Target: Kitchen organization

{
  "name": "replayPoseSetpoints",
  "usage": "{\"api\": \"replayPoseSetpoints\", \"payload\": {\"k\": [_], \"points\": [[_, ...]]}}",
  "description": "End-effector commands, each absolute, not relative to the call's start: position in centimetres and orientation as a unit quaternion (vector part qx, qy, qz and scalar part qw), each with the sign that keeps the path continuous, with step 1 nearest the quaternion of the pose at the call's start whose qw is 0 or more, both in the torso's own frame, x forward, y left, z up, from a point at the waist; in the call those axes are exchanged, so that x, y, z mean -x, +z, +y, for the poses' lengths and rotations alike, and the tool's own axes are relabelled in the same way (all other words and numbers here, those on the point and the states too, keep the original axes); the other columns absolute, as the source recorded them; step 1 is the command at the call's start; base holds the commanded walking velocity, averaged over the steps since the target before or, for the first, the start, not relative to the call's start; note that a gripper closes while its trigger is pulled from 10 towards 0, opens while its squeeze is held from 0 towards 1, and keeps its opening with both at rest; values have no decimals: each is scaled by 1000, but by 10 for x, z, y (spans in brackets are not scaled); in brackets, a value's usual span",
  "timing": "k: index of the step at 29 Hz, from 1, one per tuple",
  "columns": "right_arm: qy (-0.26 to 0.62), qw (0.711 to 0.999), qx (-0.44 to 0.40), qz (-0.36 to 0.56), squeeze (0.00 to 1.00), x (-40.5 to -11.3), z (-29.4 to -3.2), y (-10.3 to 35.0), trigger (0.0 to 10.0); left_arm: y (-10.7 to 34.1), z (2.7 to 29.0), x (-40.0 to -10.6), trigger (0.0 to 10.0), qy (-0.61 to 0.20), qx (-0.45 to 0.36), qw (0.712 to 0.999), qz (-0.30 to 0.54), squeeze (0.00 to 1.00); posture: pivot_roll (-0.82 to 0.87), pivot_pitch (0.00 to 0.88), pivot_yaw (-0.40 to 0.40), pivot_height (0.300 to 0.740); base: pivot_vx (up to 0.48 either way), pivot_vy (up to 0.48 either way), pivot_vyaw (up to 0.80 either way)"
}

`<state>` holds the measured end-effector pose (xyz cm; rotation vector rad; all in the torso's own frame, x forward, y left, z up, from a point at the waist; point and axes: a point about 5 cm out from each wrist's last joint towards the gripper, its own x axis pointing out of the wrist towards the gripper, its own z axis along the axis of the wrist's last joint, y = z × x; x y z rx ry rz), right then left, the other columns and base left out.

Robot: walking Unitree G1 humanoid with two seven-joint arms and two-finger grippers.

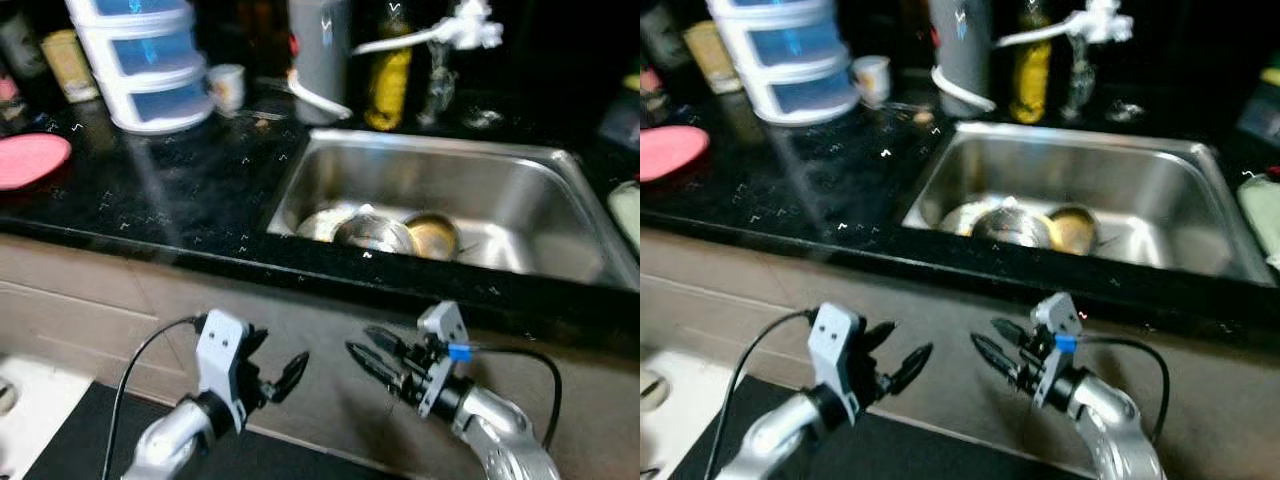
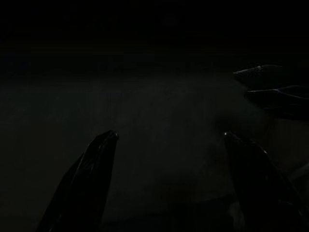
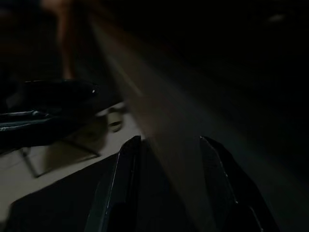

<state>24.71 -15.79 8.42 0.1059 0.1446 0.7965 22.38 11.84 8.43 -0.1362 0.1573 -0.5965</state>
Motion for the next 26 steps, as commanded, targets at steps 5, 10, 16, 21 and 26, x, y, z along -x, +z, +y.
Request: {"api": "replayPoseSetpoints", "payload": {"k": [5, 10, 16, 21, 26], "points": [[388, 917, -59, 67, 0, -246, -157, 82, 10000, 84, 118, -225, 10000, -310, 56, 946, 77, 0, -2, 0, 2, 740, 0, 0, 794], [396, 914, -61, 65, 0, -245, -157, 82, 10000, 84, 110, -225, 10000, -346, 35, 935, 75, 0, -2, 0, 2, 740, 0, 0, 794], [402, 911, -60, 66, 0, -244, -157, 80, 10000, 82, 109, -225, 10000, -350, 39, 933, 77, 0, -7, 0, 2, 740, 0, 0, 794], [405, 910, -60, 65, 0, -244, -156, 80, 10000, 81, 109, -226, 10000, -351, 39, 932, 79, 0, -8, 0, 6, 740, 0, 0, 794], [407, 909, -63, 63, 0, -244, -156, 81, 10000, 82, 108, -229, 10000, -351, 39, 932, 76, 0, -13, 0, 10, 740, 0, 0, 794]]}}
